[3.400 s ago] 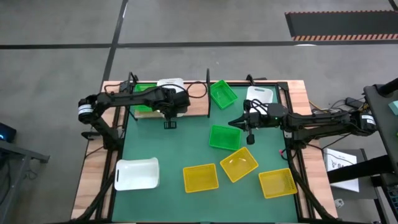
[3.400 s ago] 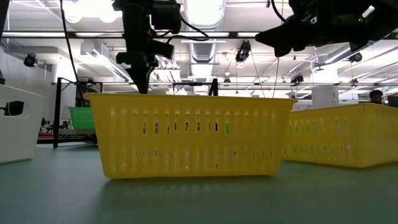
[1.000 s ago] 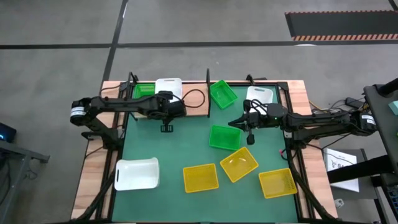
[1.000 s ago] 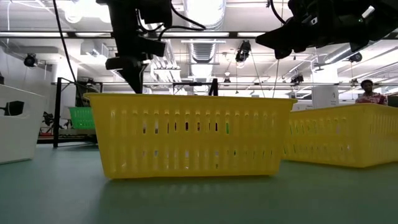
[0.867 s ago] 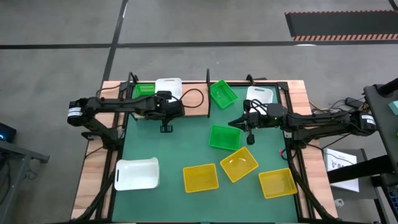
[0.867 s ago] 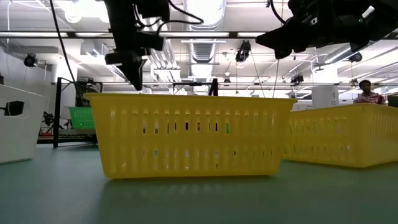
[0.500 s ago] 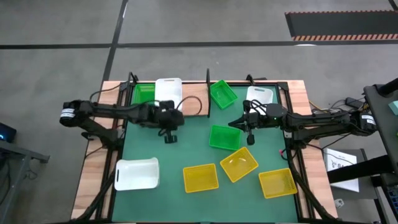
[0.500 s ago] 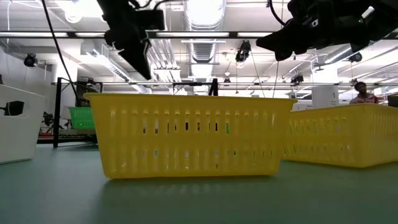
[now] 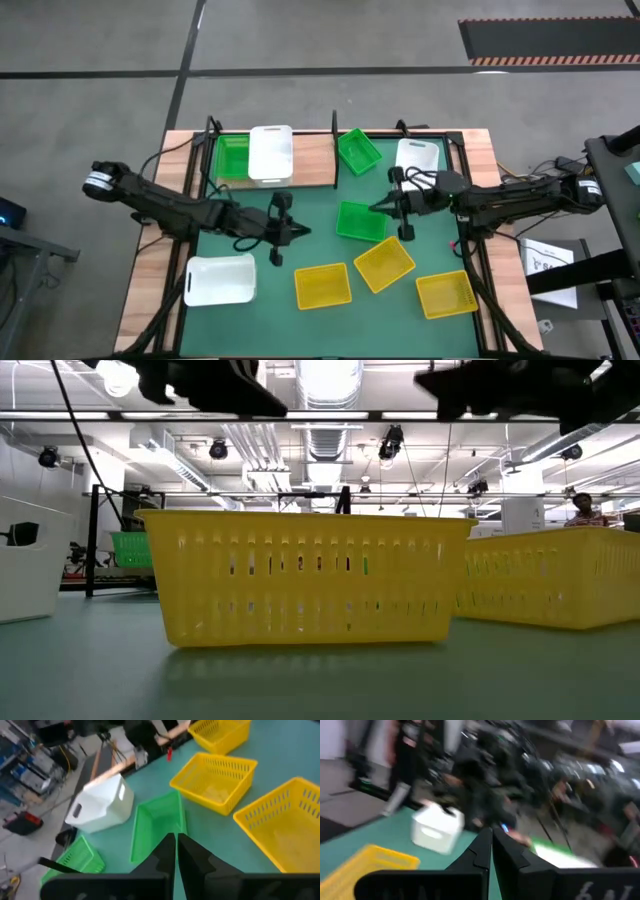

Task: Stack baskets on shelf by color
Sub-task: Put the left yellow bin on the shelf

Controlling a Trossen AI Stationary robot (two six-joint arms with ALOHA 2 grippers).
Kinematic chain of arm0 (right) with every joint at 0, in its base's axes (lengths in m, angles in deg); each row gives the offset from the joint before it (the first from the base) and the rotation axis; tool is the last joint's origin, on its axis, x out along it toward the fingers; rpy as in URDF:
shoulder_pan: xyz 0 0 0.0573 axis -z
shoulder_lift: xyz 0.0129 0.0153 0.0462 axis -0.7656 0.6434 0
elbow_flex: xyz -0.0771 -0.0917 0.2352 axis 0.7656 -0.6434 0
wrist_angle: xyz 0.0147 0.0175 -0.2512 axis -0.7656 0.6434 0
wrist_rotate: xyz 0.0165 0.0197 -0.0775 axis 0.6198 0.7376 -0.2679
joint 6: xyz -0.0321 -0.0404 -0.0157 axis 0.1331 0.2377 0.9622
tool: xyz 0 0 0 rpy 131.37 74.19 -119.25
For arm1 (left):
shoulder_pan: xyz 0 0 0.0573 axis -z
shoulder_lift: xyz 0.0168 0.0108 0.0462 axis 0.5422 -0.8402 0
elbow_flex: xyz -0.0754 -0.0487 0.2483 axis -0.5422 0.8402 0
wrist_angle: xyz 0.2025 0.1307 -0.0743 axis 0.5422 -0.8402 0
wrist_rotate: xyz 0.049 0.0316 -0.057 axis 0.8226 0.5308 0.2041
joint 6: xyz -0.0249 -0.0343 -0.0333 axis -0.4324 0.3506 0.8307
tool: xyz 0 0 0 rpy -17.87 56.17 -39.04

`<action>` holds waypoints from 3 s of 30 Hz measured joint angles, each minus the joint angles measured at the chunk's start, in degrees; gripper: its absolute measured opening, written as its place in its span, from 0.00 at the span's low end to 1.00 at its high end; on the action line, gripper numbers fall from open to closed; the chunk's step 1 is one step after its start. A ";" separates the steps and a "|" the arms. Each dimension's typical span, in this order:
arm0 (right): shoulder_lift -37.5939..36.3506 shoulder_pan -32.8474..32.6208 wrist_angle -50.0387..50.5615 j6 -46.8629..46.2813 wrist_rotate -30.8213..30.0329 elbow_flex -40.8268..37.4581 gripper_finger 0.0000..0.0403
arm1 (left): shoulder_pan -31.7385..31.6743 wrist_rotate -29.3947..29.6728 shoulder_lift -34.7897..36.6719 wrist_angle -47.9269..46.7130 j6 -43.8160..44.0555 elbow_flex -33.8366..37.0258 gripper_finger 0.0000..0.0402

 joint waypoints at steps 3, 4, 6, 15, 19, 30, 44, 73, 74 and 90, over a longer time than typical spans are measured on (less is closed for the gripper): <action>2.66 -2.00 -4.57 1.73 0.47 0.00 0.02 | -0.01 -1.68 1.68 3.42 -1.41 1.92 0.01; 3.68 -2.21 -5.13 1.80 0.31 0.00 0.02 | -0.01 -2.32 2.01 5.49 -1.96 2.87 0.01; 6.28 -2.21 -5.67 1.53 0.27 0.00 0.02 | -0.01 -3.68 2.71 9.92 -3.18 5.55 0.01; 20.23 -2.59 -19.69 -2.30 0.12 0.33 0.02 | -0.01 -4.13 3.07 27.76 -2.84 15.72 0.01; 22.40 -2.56 -20.18 -1.95 0.13 2.15 0.02 | -0.12 -3.93 3.49 28.87 -2.95 16.18 0.01; 24.51 -2.56 -19.67 -1.71 0.13 4.86 0.02 | -0.17 -3.72 3.50 28.72 -3.06 16.88 0.01; 23.72 -5.21 3.54 1.51 0.03 16.43 0.20 | -0.14 1.85 3.88 28.60 -3.16 17.16 0.01; 39.59 -6.96 98.02 -5.00 -13.53 53.86 0.38 | -0.12 20.95 27.92 17.54 -19.55 18.32 0.01; 39.99 -6.96 98.02 -4.30 -13.53 53.87 0.38 | -0.12 20.95 28.28 17.55 -19.47 18.32 0.01; 41.22 -7.09 96.70 -2.33 -13.46 59.06 0.38 | -0.12 22.43 29.78 17.97 -23.84 18.38 0.01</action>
